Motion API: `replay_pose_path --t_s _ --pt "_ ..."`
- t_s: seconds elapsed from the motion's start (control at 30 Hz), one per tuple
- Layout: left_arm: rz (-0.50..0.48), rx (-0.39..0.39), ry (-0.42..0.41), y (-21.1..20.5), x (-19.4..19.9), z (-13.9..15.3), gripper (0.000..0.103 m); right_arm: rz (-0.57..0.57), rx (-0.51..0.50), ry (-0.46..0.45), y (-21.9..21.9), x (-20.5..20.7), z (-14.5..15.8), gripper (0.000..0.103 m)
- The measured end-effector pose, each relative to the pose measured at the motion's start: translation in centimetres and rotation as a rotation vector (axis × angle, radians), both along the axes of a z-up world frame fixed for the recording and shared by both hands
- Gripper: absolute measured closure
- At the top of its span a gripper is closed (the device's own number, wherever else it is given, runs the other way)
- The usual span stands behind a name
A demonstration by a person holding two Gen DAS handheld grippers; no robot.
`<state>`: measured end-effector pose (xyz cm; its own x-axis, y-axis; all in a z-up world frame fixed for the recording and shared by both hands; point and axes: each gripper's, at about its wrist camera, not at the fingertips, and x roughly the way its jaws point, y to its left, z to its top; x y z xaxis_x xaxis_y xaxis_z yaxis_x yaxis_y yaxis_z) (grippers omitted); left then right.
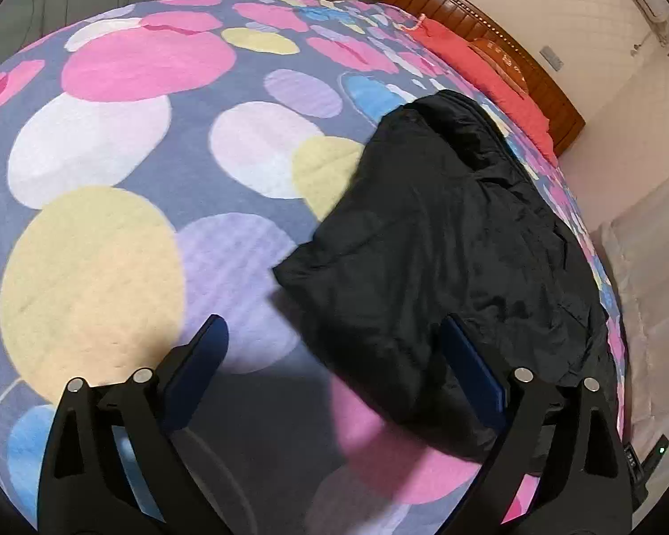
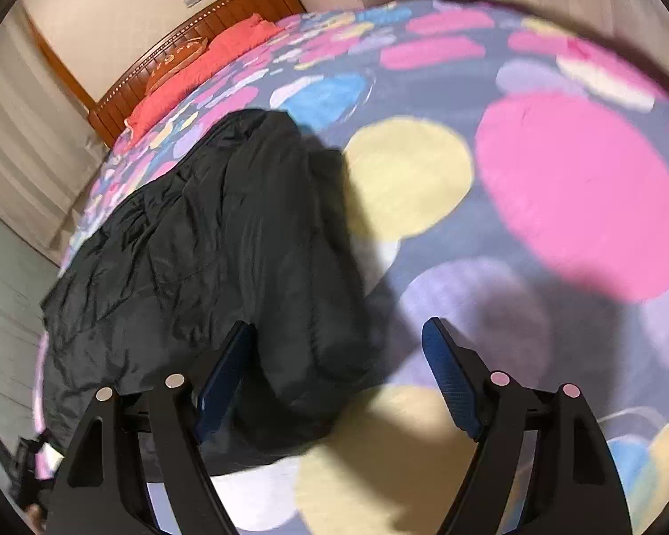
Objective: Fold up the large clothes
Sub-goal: 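Lower the hem onto the jacket and open both tools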
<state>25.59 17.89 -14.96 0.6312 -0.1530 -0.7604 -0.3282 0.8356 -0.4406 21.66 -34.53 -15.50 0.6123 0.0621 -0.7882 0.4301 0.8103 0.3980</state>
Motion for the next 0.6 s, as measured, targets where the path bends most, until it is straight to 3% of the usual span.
replay_pose_path --t_s 0.03,0.17,0.23,0.27,0.3,0.33,0.5,0.6 --pt "0.0 -0.015 -0.006 -0.2 0.3 -0.1 0.004 -0.01 0.004 -0.006 0.3 0.3 -0.2 0.021" --pt "0.029 -0.002 -0.012 -0.3 1.6 -0.4 0.004 -0.014 -0.002 -0.031 1.3 1.4 -0.5 0.022" --pt "0.053 0.032 -0.008 -0.6 1.8 -0.4 0.021 -0.004 0.007 -0.033 1.9 1.9 -0.6 0.029" --pt "0.042 0.039 -0.011 -0.9 2.1 -0.4 0.035 -0.01 -0.013 -0.028 2.1 1.8 -0.6 0.033" --pt "0.029 0.025 -0.018 -1.0 2.3 -0.4 0.053 -0.007 -0.038 -0.032 2.6 1.9 -0.5 0.043" --pt "0.009 -0.01 -0.036 -1.2 2.4 -0.5 0.061 -0.003 -0.044 -0.036 2.9 1.8 -0.5 0.049" --pt "-0.004 0.051 -0.061 -2.2 1.4 0.2 0.078 0.01 -0.059 -0.083 3.2 1.0 0.3 0.072" --pt "-0.012 0.072 -0.071 -2.4 0.6 0.8 0.082 0.015 -0.06 -0.094 3.4 0.4 0.8 0.076"
